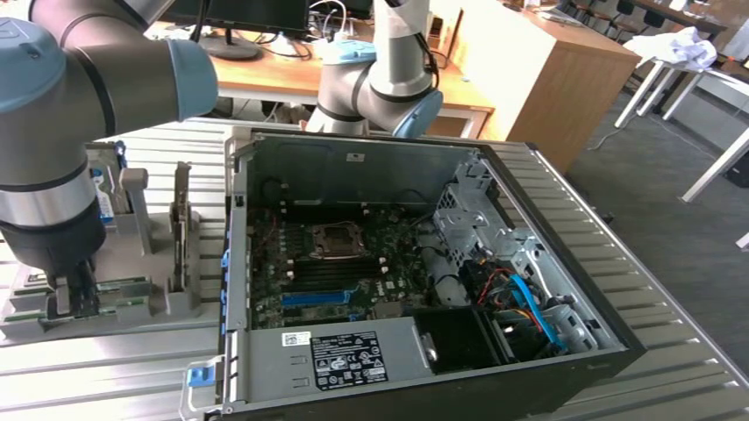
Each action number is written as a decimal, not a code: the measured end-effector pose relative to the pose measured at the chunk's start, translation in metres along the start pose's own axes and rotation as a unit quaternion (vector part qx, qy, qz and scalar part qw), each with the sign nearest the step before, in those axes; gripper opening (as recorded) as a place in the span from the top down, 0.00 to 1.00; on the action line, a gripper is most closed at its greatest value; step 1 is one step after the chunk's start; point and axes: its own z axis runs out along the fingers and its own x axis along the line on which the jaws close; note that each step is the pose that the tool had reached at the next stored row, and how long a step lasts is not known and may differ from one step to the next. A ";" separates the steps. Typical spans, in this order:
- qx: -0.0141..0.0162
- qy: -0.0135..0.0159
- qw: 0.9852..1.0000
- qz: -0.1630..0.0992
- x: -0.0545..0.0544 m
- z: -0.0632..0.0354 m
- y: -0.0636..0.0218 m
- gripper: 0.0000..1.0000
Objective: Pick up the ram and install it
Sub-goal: 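Pick up the ram and move it above insertion slot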
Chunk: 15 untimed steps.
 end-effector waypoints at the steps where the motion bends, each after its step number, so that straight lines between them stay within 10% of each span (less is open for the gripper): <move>1: 0.000 0.000 1.000 0.000 0.000 -0.0006 0.0001 0.87; 15: 0.000 0.000 1.000 0.000 0.000 -0.0091 0.0004 0.87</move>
